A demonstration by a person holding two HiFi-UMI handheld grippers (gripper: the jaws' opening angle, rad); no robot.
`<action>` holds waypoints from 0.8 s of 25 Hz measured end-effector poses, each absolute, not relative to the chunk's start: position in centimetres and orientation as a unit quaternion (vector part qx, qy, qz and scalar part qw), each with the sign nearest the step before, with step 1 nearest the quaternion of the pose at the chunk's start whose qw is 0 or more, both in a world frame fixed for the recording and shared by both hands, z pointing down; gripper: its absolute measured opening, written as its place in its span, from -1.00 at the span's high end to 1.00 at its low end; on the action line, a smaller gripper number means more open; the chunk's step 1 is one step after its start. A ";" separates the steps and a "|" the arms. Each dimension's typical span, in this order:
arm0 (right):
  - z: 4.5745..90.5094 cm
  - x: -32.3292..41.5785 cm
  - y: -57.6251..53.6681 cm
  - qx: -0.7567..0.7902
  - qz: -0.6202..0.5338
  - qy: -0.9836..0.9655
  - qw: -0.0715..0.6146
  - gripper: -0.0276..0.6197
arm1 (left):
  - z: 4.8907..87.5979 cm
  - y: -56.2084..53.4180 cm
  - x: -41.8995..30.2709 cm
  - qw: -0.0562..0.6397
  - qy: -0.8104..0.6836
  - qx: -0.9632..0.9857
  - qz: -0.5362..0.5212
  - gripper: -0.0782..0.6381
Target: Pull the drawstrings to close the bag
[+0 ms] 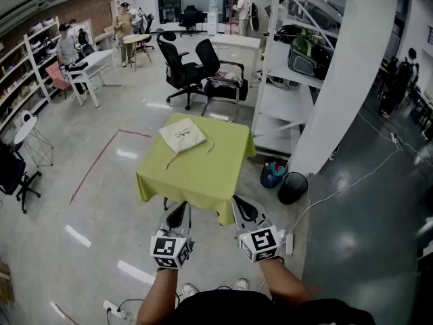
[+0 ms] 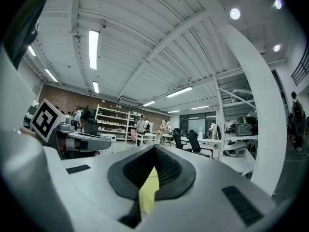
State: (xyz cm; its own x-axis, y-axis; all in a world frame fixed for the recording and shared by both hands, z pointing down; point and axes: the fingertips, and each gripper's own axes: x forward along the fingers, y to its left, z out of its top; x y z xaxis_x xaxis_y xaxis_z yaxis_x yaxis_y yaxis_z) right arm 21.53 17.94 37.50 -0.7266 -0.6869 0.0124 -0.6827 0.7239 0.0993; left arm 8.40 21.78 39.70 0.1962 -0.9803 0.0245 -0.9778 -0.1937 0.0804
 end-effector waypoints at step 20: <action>41.7 13.4 20.6 0.351 -0.009 -0.934 0.064 0.93 | 44.1 24.9 0.3 0.072 -0.647 0.759 0.029 0.79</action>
